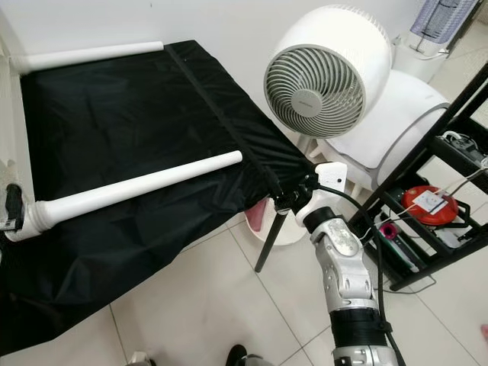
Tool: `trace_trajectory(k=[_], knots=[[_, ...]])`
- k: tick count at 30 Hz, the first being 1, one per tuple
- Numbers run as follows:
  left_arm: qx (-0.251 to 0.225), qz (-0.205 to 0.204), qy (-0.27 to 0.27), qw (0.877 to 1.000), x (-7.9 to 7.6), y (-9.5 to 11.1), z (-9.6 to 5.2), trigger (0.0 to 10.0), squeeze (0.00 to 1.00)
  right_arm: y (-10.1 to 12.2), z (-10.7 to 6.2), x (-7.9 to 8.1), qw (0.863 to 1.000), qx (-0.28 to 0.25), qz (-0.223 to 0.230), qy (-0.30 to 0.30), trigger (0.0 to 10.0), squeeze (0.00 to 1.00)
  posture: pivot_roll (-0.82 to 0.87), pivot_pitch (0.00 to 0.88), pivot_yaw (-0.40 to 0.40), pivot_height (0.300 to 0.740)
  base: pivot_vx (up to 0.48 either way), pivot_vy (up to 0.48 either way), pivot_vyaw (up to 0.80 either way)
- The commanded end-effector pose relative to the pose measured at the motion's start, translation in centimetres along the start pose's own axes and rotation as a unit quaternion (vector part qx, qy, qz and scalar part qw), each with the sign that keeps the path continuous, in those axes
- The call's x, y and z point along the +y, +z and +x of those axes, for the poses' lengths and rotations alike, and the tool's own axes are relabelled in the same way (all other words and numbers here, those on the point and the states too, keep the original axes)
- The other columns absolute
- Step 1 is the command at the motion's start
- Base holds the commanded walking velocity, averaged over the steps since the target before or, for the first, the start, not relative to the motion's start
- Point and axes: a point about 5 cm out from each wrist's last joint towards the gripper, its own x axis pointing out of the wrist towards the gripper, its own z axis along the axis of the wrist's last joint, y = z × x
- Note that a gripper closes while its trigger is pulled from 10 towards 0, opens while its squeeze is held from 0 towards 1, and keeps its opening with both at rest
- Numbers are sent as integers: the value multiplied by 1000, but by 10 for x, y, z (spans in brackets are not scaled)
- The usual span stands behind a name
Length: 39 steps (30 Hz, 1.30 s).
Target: Building children table
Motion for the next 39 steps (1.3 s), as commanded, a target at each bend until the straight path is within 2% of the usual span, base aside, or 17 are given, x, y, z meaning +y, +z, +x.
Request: trace_trajectory(k=[1, 3, 5, 10, 20, 39], knots=[[-10, 8, -3, 1000, 3, 1, -7, 10000, 0, -5, -3, 0, 1000, 6, 6, 1, 10000, 0, 117, 163, -81, 740, 0, 0, 0], [9, 33, -5, 999, 8, -10, -17, 10000, 0, -9, -4, 0, 1000, 13, 7, 3, 10000, 0, 123, 165, -84, 740, 0, 0, 0], [20, 45, -4, 999, 11, -16, -21, 10000, 0, -12, -5, 0, 1000, 17, 6, 4, 10000, 0, 125, 164, -85, 740, 0, 0, 0], [25, 49, 1, 998, 17, -20, -23, 10000, 0, -15, -6, 0, 1000, 21, 5, 3, 10000, 0, 125, 164, -85, 740, 0, 0, 0], [21, 51, -2, 998, 19, -21, -19, 10000, 0, -19, -8, -2, 1000, 27, 3, 1, 10000, 0, 128, 157, -82, 740, 0, 0, 0], [19, 53, -11, 998, 11, -29, -11, 10000, 0, -24, -12, -2, 999, 32, 0, -2, 10000, 0, 124, 147, -77, 740, 0, -266, 0]])
